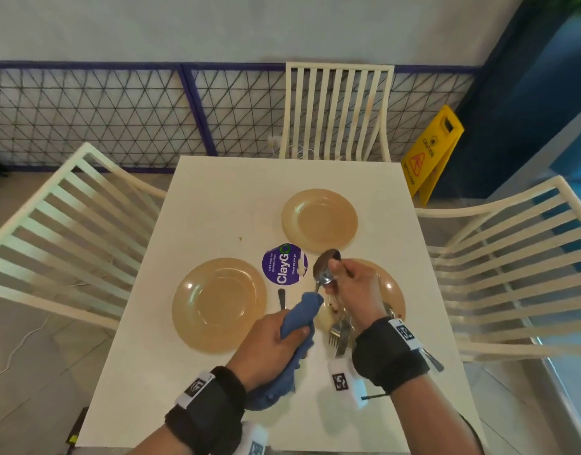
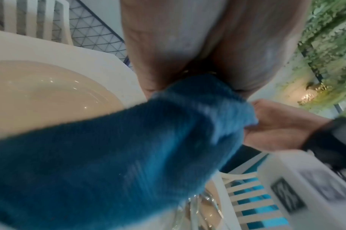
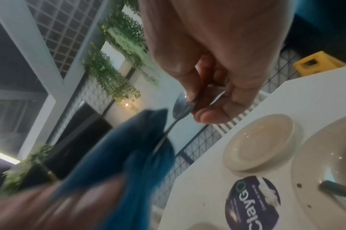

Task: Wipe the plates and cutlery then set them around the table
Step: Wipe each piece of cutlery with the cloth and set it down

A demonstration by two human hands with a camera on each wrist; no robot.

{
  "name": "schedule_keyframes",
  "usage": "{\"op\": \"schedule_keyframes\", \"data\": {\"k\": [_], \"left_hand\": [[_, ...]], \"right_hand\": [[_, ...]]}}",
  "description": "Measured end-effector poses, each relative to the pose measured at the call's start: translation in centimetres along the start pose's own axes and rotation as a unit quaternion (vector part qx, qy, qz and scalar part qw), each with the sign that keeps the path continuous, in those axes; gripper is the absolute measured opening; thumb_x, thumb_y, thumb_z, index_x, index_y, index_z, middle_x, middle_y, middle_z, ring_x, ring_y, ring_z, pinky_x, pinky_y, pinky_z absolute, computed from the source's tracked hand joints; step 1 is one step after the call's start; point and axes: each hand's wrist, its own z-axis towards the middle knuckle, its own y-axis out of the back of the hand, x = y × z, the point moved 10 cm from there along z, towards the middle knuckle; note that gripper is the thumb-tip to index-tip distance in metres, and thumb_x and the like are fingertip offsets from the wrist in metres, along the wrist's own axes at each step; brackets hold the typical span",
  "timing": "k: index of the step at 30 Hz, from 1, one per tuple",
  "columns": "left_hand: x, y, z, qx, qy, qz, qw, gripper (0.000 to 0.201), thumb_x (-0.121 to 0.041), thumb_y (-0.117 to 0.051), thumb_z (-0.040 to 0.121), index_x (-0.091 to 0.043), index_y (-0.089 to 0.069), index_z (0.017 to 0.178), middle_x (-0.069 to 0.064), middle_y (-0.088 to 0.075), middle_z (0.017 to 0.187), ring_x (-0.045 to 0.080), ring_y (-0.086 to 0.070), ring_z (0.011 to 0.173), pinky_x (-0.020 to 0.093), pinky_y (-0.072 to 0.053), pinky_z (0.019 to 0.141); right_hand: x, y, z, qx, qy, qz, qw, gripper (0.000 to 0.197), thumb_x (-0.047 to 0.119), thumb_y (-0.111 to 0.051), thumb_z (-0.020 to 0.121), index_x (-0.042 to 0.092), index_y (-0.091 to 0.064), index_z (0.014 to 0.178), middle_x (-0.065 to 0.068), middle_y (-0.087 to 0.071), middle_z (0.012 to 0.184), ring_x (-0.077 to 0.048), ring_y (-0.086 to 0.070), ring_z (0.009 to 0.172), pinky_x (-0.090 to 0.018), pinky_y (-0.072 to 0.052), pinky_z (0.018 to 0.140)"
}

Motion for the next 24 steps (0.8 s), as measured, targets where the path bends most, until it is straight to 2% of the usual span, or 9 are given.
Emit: {"op": "schedule_keyframes", "data": {"k": [3, 6, 8, 10, 13, 16, 19, 22, 24], "left_hand": [[2.9, 1.2, -1.1, 0.036, 0.022, 0.057, 0.997, 0.014, -0.027, -0.059, 0.097, -0.019, -0.063, 0.087, -0.001, -0.07, 0.079, 0.006, -0.062, 0.07, 0.033, -0.055, 0.073], [5.7, 4.2, -2.2, 0.042, 0.054, 0.09, 0.994, 0.011, -0.029, -0.06, 0.096, -0.021, -0.062, 0.089, 0.001, -0.07, 0.082, 0.004, -0.061, 0.072, 0.038, -0.054, 0.078], [6.9, 7.0, -3.1, 0.008, 0.061, 0.106, 0.992, 0.009, -0.028, -0.058, 0.1, -0.024, -0.063, 0.094, -0.003, -0.07, 0.081, 0.0, -0.062, 0.069, 0.027, -0.051, 0.075], [7.5, 9.1, -3.7, -0.026, 0.068, 0.084, 0.994, 0.009, -0.027, -0.057, 0.102, -0.026, -0.064, 0.105, 0.0, -0.074, 0.089, 0.003, -0.067, 0.076, 0.021, -0.052, 0.074], [9.1, 11.7, -4.8, -0.067, 0.08, 0.043, 0.994, 0.021, -0.031, -0.057, 0.102, -0.035, -0.062, 0.122, -0.011, -0.074, 0.107, 0.0, -0.068, 0.095, 0.026, -0.053, 0.087], [10.2, 12.9, -6.0, -0.083, 0.089, 0.019, 0.992, 0.019, -0.032, -0.057, 0.102, -0.035, -0.062, 0.12, -0.011, -0.073, 0.1, 0.005, -0.07, 0.091, 0.032, -0.054, 0.085], [10.7, 13.3, -6.8, -0.094, 0.083, 0.015, 0.992, 0.021, -0.029, -0.057, 0.102, -0.037, -0.061, 0.121, -0.013, -0.073, 0.104, 0.003, -0.068, 0.094, 0.032, -0.053, 0.089], [11.6, 13.2, -7.1, -0.086, 0.1, -0.01, 0.991, 0.02, -0.027, -0.056, 0.103, -0.036, -0.062, 0.119, -0.013, -0.072, 0.085, 0.006, -0.068, 0.076, 0.031, -0.05, 0.073], [11.7, 13.3, -7.1, -0.088, 0.102, -0.017, 0.991, 0.019, -0.028, -0.056, 0.103, -0.035, -0.062, 0.12, -0.013, -0.069, 0.078, 0.01, -0.066, 0.071, 0.031, -0.049, 0.069]], "right_hand": [[-0.9, 1.0, 1.8, -0.048, -0.059, 0.1, 0.992, 0.019, 0.02, -0.053, 0.103, 0.009, -0.067, 0.097, -0.014, -0.072, 0.085, -0.019, -0.072, 0.065, -0.022, -0.055, 0.053], [-2.5, -0.1, 2.7, -0.053, -0.088, 0.122, 0.987, 0.021, 0.02, -0.049, 0.104, 0.006, -0.064, 0.107, -0.015, -0.072, 0.089, -0.023, -0.073, 0.066, -0.027, -0.059, 0.055], [-4.5, -2.3, 3.1, -0.025, -0.107, 0.084, 0.99, 0.02, 0.018, -0.049, 0.104, 0.005, -0.063, 0.11, -0.017, -0.071, 0.092, -0.025, -0.071, 0.066, -0.029, -0.06, 0.056], [-6.6, -4.4, 3.0, 0.021, -0.115, 0.029, 0.993, 0.017, 0.016, -0.049, 0.104, 0.007, -0.064, 0.106, -0.019, -0.071, 0.096, -0.024, -0.069, 0.065, -0.029, -0.06, 0.056], [-10.3, -8.3, 2.5, 0.084, -0.126, -0.104, 0.983, 0.017, 0.015, -0.048, 0.103, 0.012, -0.064, 0.097, -0.018, -0.07, 0.099, -0.025, -0.071, 0.072, -0.032, -0.062, 0.061], [-12.6, -11.2, 2.2, 0.118, -0.113, -0.214, 0.963, 0.02, 0.014, -0.046, 0.099, 0.01, -0.065, 0.092, -0.015, -0.07, 0.092, -0.032, -0.071, 0.083, -0.048, -0.061, 0.077], [-13.3, -13.0, 2.0, 0.134, -0.094, -0.31, 0.937, 0.019, 0.015, -0.048, 0.097, 0.013, -0.065, 0.089, -0.008, -0.07, 0.089, -0.025, -0.066, 0.082, -0.037, -0.055, 0.077], [-13.5, -13.4, 2.2, 0.113, -0.089, -0.356, 0.923, 0.016, 0.019, -0.053, 0.096, 0.015, -0.068, 0.093, -0.006, -0.068, 0.088, -0.022, -0.057, 0.074, -0.028, -0.043, 0.067], [-13.2, -13.5, 2.2, 0.094, -0.084, -0.363, 0.923, 0.017, 0.021, -0.055, 0.095, 0.015, -0.071, 0.1, -0.007, -0.068, 0.088, -0.023, -0.055, 0.074, -0.027, -0.041, 0.066]]}}
